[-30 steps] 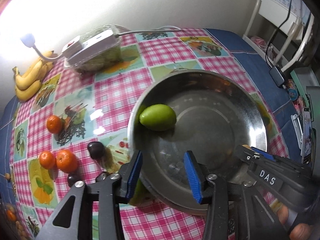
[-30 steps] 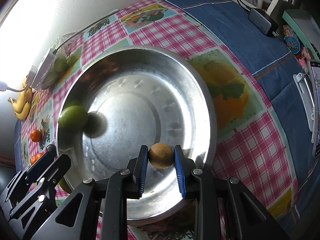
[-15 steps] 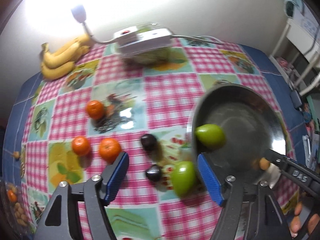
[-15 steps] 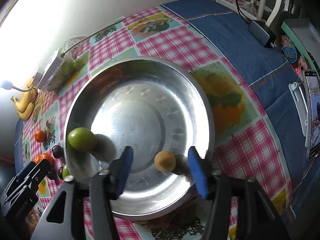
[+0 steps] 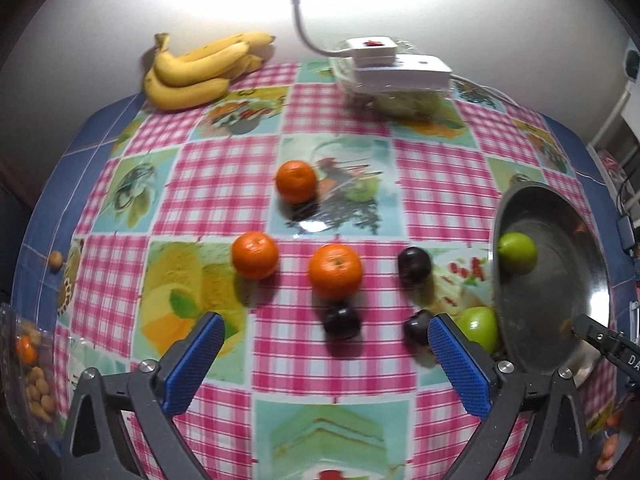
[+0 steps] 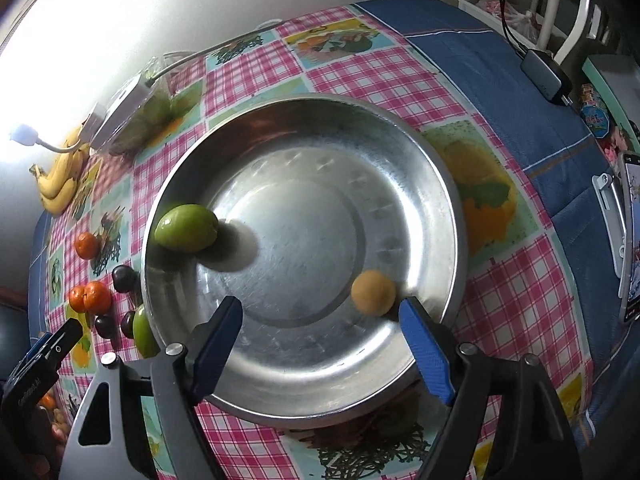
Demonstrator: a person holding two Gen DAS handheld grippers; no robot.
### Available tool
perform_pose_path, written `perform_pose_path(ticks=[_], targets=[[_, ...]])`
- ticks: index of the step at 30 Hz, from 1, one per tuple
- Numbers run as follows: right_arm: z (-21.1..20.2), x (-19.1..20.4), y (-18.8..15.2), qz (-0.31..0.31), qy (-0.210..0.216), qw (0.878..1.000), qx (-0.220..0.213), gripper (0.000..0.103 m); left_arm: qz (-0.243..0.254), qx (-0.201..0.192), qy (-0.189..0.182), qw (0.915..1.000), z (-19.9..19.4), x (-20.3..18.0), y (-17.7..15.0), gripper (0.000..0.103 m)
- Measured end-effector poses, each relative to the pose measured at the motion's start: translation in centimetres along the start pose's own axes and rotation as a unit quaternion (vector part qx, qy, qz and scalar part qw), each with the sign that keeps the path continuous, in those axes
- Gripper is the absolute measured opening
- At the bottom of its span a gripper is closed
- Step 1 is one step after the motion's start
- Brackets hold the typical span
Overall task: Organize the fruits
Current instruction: 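Withdraw both grippers from the bowl toward the remaining fruits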
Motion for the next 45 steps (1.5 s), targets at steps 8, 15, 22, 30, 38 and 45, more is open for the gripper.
perform_pose_path(ticks=[8,15,22,30,38,45], targets=[[0.3,0.8,-0.7,-0.018,-0.006,1.0,0.003,0.083,-0.031,0.001,-0.005,0.9995,0.2,3.0,-0.1,0.103],[0.3,1.7,-0.9,-0.029,-0.003,1.0,0.001,0.103,-0.048,0.001,-0.014,0.9988,0.2,5.1,-0.3,0.103],[-0.3,3.3,-0.7,-0.041,0.006,0.999,-0.013,0.103,-0.052,-0.006,-0.019,0.9985,-0.3,6.5,0.1,0.103],[-1.1,7.4,-1.1,-0.067,0.055,0.996,-0.004,0.103,-0.048,-0.002,-0.028,0.9984,-0.5,7.6,1.1,0.103],[-1.8,11.1,-1.2,-0.078,0.076,0.994,0.015,0.103,-0.022,-0.003,-0.049,0.9986,-1.2,7.3,2.6,0.103],[-1.3,12.4,-2.6,-0.065,0.067,0.995,0.041,0.102,0.026,-0.004,-0.041,0.9988,-1.3,6.8,2.9,0.103]])
Point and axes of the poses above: each gripper's, at about its wrist camera, not at the fingertips, and z roughly the way its jaws point, x to its left, y to its top, the point moved 8 cm from there along z, roughly the way its jaws point, and after that the axes turned 6 degrees about -z, right-handed, at the moved point
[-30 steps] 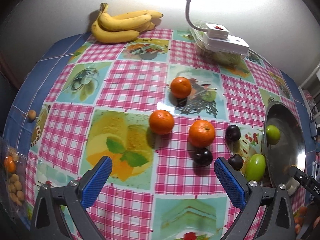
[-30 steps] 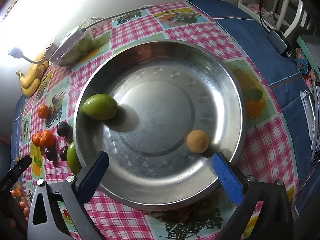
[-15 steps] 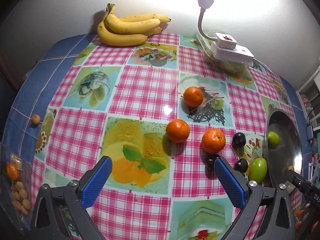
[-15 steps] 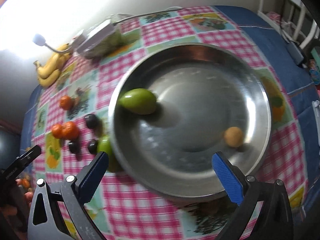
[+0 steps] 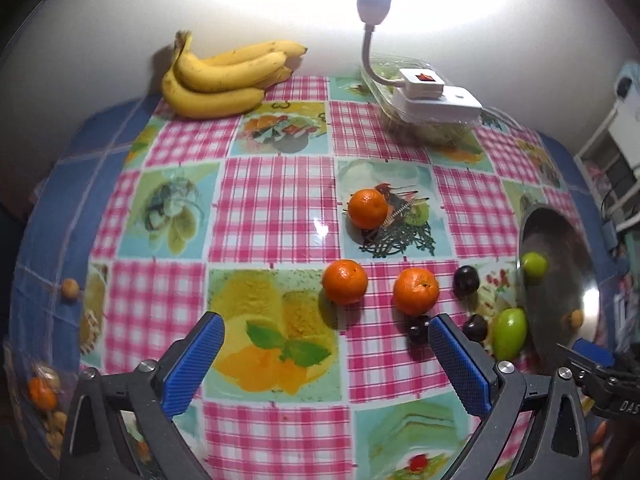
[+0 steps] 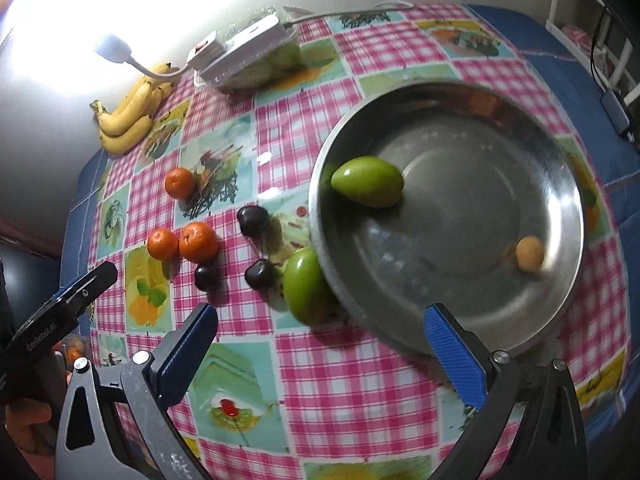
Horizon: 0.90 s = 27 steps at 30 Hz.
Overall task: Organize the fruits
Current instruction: 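Withdraw both grippers from the bowl toward the remaining fruits, then grasp a tangerine with the left gripper while the right gripper grasps the green apple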
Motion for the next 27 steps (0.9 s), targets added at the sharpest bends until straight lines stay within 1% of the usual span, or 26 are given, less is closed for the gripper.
perform_pose_path(ticks=[2,7,9,11,14,17,18,19,21,24,27], targets=[[0.3,0.3,-0.1,0.002,-0.004,1.0,0.003,0.102,0.011,0.0,0.002,0.9999,0.1,0.0,-0.1,0.103],[0.6,0.4,-0.6,0.008,-0.013,1.0,0.011,0.102,0.021,0.014,-0.024,0.9994,0.5,-0.4,-0.3,0.103],[0.8,0.5,-0.7,0.008,-0.019,1.0,0.014,0.102,0.015,0.024,-0.034,0.999,0.8,-0.5,-0.4,0.103],[1.1,0.6,-0.8,0.01,-0.02,1.0,0.016,0.102,-0.005,0.033,-0.043,0.9985,1.3,-0.4,-0.3,0.103],[1.6,0.9,-1.0,0.015,-0.02,1.0,0.017,0.102,-0.015,0.031,-0.054,0.998,1.8,-0.6,0.2,0.103],[1.9,1.3,-1.2,0.011,-0.021,1.0,0.018,0.094,-0.005,0.033,-0.058,0.9978,2.2,-1.0,0.6,0.103],[2.0,1.5,-1.2,0.011,-0.022,1.0,0.019,0.089,-0.003,0.038,-0.06,0.9975,2.4,-1.1,0.7,0.103],[2.1,1.6,-1.2,0.012,-0.023,0.999,0.019,0.081,-0.002,0.041,-0.061,0.9973,2.7,-1.3,0.9,0.103],[2.5,1.8,-1.3,0.014,-0.022,0.999,0.022,0.074,-0.004,0.042,-0.059,0.9973,3.0,-1.3,1.2,0.103],[3.2,2.0,-1.3,0.018,-0.023,0.999,0.023,0.073,-0.007,0.043,-0.053,0.9976,3.7,-1.2,1.6,0.103],[3.8,1.9,-1.1,0.021,-0.024,0.999,0.022,0.069,-0.014,0.055,-0.056,0.9969,4.6,-1.1,1.8,0.102]])
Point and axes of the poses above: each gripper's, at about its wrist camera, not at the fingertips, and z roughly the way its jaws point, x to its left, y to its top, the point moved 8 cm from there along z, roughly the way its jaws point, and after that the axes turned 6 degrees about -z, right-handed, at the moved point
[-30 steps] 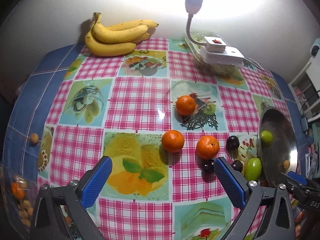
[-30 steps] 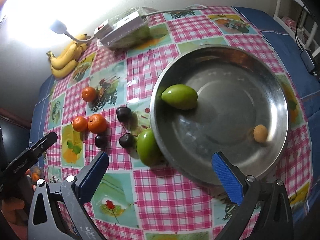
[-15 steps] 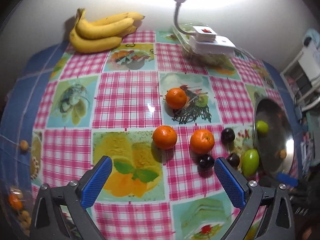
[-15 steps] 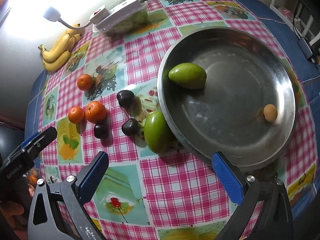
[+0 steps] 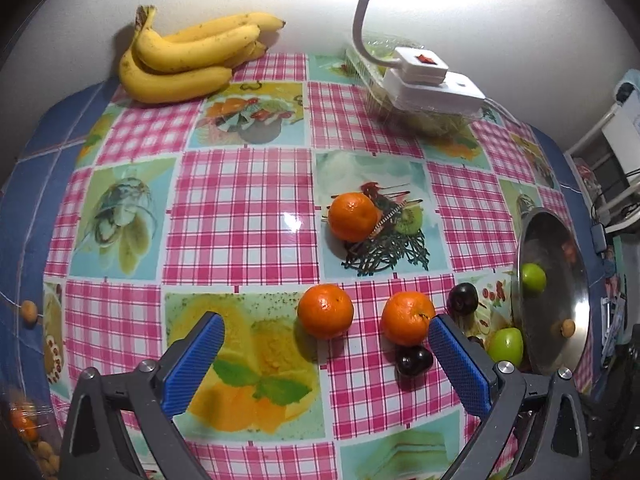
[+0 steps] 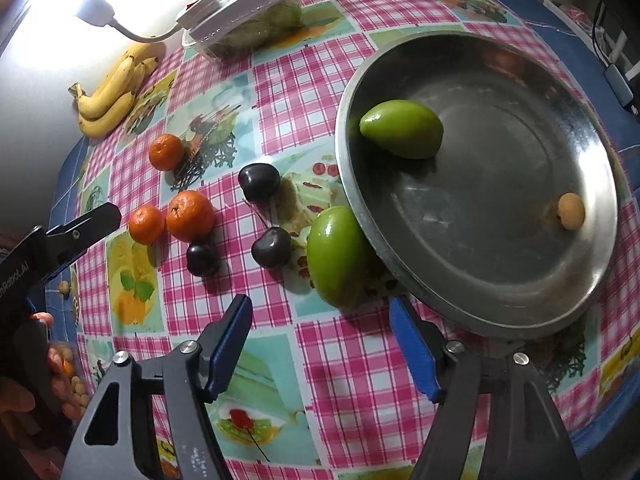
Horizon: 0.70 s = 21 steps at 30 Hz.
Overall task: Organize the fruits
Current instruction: 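Grasp a tangerine with the left gripper while the right gripper grasps the green apple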
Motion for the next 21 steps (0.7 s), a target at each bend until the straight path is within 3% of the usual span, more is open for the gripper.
perform_pose_path(ticks=[3,12,14,17,21], targets=[[0.5,-0.1,0.4,0.005,-0.007,1.0,-0.002,0.065,-0.005,0.01,0.001,0.9999,0.9,0.2,0.1,0.101],[1.6,-0.5,1.2,0.031,0.001,0.999,-0.011,0.056,-0.012,0.035,0.002,0.9993,3.3,-0.1,0.3,0.077],[1.7,-0.6,1.3,0.036,0.008,0.999,-0.014,0.055,-0.014,0.038,0.002,0.9992,3.7,-0.2,0.4,0.076],[1.7,-0.5,1.5,0.04,0.012,0.999,-0.02,0.051,-0.019,0.045,0.001,0.9988,4.3,-0.4,0.6,0.064],[1.4,-0.8,1.6,0.044,0.013,0.998,-0.033,0.038,-0.027,0.052,0.001,0.9983,4.9,-0.5,0.7,0.049]])
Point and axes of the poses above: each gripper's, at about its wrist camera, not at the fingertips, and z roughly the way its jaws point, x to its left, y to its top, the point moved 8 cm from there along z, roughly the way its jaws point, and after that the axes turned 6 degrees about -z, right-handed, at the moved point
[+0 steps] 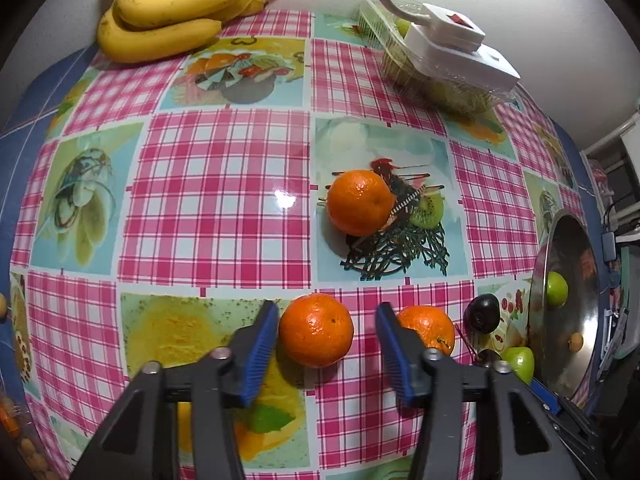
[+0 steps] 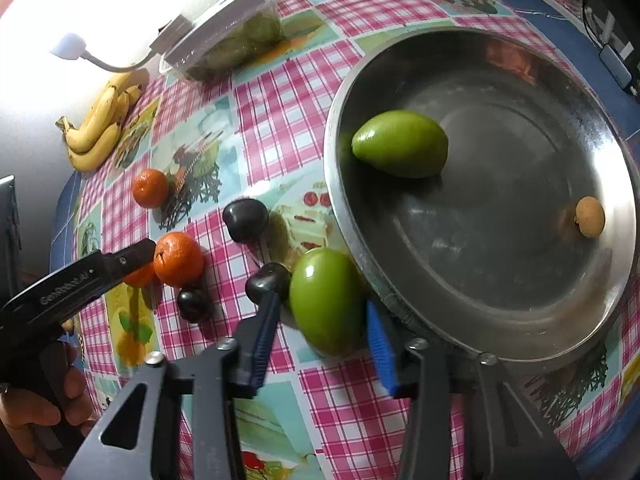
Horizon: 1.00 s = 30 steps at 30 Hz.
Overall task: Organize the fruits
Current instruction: 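Grasp a tangerine with the left gripper while the right gripper grasps the green apple, then carry the tangerine with the left gripper while the right gripper carries the apple over the bowl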
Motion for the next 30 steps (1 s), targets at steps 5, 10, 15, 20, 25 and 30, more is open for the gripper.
perform_pose_path(ticks=[5,10,15,20,25,30], targets=[[0.2,0.3,0.2,0.0,0.004,1.0,-0.002,0.038,-0.012,0.005,0.0,0.9999,0.4,0.3,0.3,0.038],[-0.1,0.2,-0.2,-0.002,0.011,1.0,0.001,0.038,-0.024,0.009,0.0,0.9997,-0.1,1.2,-0.3,0.037],[-0.8,0.3,-1.0,-0.007,0.023,1.0,0.005,0.038,-0.039,0.01,0.005,0.9992,-1.1,1.9,-1.0,0.037],[-2.2,1.2,-1.3,-0.017,0.04,0.999,0.001,0.038,-0.046,0.002,-0.002,0.9989,-3.1,2.0,-1.7,0.037],[-3.8,1.6,-1.3,-0.031,0.046,0.998,-0.011,0.038,-0.045,-0.007,0.0,0.9989,-4.8,1.6,-2.0,0.037],[-4.9,1.2,-1.0,-0.045,0.042,0.998,-0.02,0.038,-0.043,-0.012,0.007,0.999,-6.2,0.8,-2.1,0.037]])
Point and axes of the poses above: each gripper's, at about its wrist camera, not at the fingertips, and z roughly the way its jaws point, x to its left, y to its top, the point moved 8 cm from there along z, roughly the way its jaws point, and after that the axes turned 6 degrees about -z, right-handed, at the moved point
